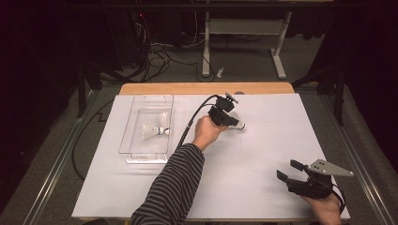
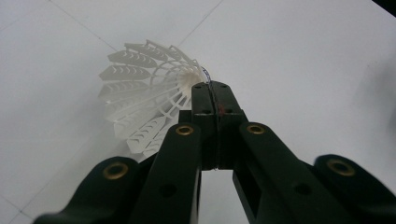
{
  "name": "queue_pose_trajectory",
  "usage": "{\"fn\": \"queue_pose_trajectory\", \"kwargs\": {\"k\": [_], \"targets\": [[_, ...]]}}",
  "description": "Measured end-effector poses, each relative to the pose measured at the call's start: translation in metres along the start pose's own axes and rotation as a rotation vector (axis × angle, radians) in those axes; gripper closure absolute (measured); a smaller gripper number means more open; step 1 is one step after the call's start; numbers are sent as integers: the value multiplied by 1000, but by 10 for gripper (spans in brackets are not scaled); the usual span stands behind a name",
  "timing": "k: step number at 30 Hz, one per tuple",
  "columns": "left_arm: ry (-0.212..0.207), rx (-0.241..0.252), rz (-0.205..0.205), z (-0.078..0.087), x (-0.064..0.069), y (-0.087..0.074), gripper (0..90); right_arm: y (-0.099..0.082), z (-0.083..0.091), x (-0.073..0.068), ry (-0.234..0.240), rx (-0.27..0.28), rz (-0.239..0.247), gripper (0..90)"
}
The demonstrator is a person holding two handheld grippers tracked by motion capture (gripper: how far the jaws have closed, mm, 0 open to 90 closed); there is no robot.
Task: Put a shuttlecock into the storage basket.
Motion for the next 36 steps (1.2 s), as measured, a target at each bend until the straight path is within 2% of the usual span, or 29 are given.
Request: {"fn": "queue_pose_trajectory", "kwargs": {"k": [11, 22, 36], "targets": [[-12, 17, -9, 10, 8, -4, 898, 0, 0, 0, -2, 1, -5, 288], [-10, 24, -6, 17, 7, -11, 898, 0, 0, 0, -4, 1, 4, 288], [-12, 21, -33, 23, 18, -13, 898, 0, 0, 0, -3, 2, 5, 288]]}}
Point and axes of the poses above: each handheld gripper's, and its own axes: z roughly backward along the jaws, y roughly out of its top, x roughly to its right, the point moved 9 cm from there along -z, roughly forward along the jaws, and after that the axes turned 11 degrees about -y, right-handed, at the moved point
